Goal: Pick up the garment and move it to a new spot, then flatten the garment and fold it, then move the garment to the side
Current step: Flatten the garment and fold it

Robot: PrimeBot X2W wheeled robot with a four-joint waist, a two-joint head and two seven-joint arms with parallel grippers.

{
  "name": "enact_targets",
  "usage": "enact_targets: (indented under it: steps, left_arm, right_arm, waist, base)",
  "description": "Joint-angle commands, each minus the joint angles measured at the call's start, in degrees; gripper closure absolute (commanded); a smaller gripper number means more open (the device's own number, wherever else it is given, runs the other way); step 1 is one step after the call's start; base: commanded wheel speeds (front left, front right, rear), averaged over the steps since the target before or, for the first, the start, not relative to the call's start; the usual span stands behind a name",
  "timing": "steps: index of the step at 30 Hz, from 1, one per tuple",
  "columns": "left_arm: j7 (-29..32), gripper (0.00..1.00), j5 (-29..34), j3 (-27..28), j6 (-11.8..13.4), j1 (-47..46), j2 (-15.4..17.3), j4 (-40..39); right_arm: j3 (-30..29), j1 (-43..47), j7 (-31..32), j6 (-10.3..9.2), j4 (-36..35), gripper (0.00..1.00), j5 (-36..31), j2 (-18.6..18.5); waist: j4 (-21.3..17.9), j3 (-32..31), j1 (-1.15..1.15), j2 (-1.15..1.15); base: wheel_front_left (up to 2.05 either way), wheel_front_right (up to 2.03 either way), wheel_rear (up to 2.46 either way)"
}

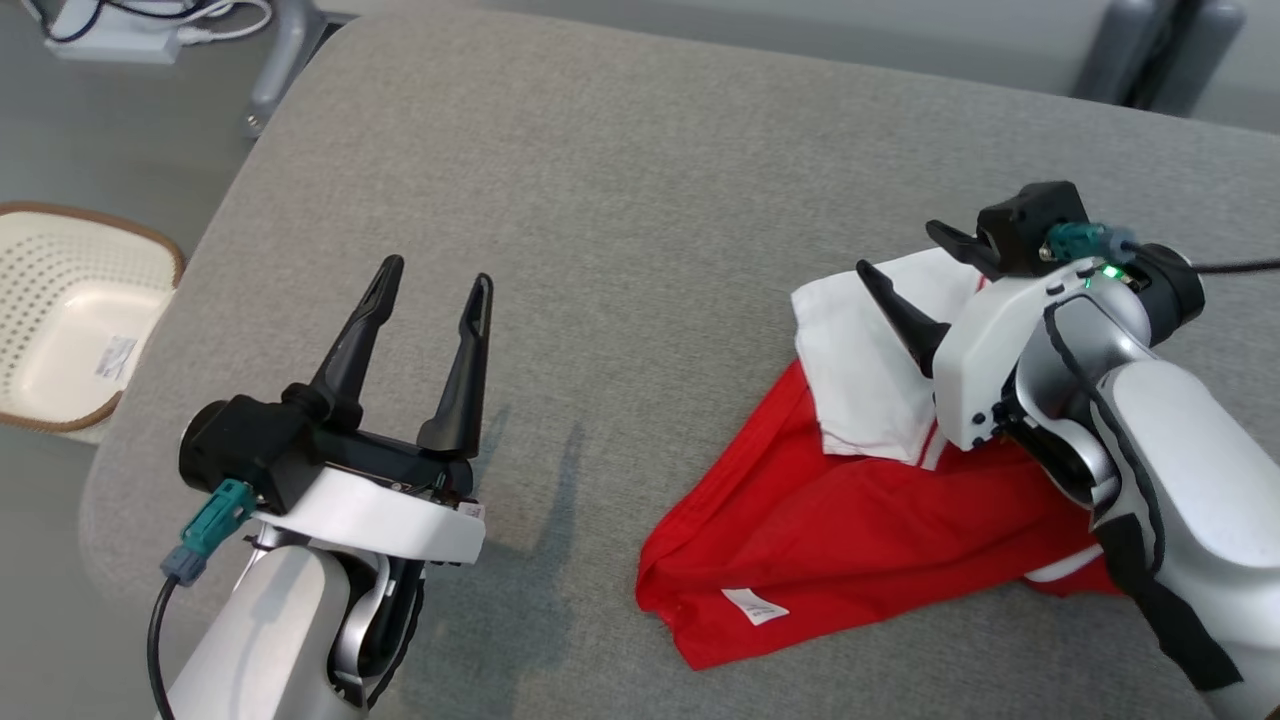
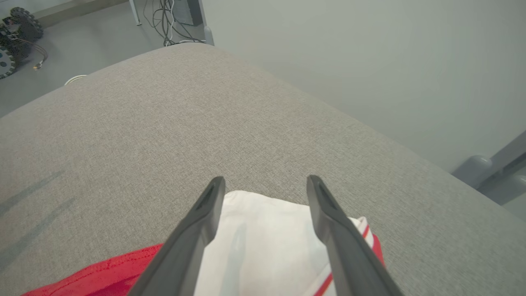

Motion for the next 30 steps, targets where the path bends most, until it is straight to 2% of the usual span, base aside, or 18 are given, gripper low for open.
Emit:
enact_targets:
  steps: [1, 8, 15, 16, 17, 18, 23, 30]
  left_arm:
    - [-0.3, 0.00, 0.4, 0.0, -0.5, -1.2, -0.4, 0.5]
    - [-0.4, 0.00, 2.2, 1.3, -2.9, -1.9, -3.9, 2.3]
    - [-0.4, 0.00, 4.3, 3.5, -5.5, -1.8, -6.5, 3.4]
    - [-0.4, 0.00, 4.6, 3.8, -5.7, -1.9, -6.7, 3.5]
    - [-0.4, 0.00, 4.8, 4.1, -5.9, -1.9, -7.0, 3.6]
    - [-0.4, 0.00, 5.2, 4.4, -6.2, -1.9, -7.3, 3.7]
    - [-0.4, 0.00, 6.2, 5.8, -7.2, -1.5, -8.0, 4.4]
    - [-0.4, 0.00, 7.8, 7.5, -7.9, -1.0, -8.1, 4.9]
  right_arm:
    - [1.1, -1.7, 0.9, -0.01, 1.6, 0.00, 0.8, -1.0]
    - [11.2, -8.5, 6.5, -0.01, 10.9, 0.00, 6.4, -4.4]
    - [18.2, -11.8, 6.9, -0.02, 15.3, 0.00, 12.2, -6.1]
    - [18.6, -12.3, 6.5, -0.02, 15.9, 0.33, 12.8, -6.3]
    - [18.9, -12.8, 5.7, -0.02, 16.4, 0.78, 13.3, -6.5]
    - [18.9, -13.0, 5.1, -0.02, 16.8, 1.00, 14.2, -6.3]
    - [19.5, -14.7, 0.0, -0.02, 16.8, 1.00, 16.8, -6.2]
    - [16.6, -15.7, -9.9, -0.01, 14.4, 1.00, 18.0, -6.6]
  waist:
    - [3.6, 2.7, 0.00, 0.00]
    - [5.9, 3.8, 0.00, 0.00]
    - [6.1, 4.9, 0.00, 0.00]
    - [6.0, 5.0, 0.00, 0.00]
    - [6.0, 5.1, 0.00, 0.00]
    - [5.9, 5.2, 0.00, 0.00]
    - [5.1, 4.9, 0.00, 0.00]
    - [2.4, 3.7, 0.00, 0.00]
  base:
    - [0.00, 0.00, 0.00]
    - [0.00, 0.00, 0.00]
    - [0.00, 0.00, 0.00]
    - [0.00, 0.00, 0.00]
    - [0.00, 0.00, 0.00]
    - [0.00, 0.00, 0.00]
    - [0.00, 0.00, 0.00]
    - [0.00, 0.00, 0.00]
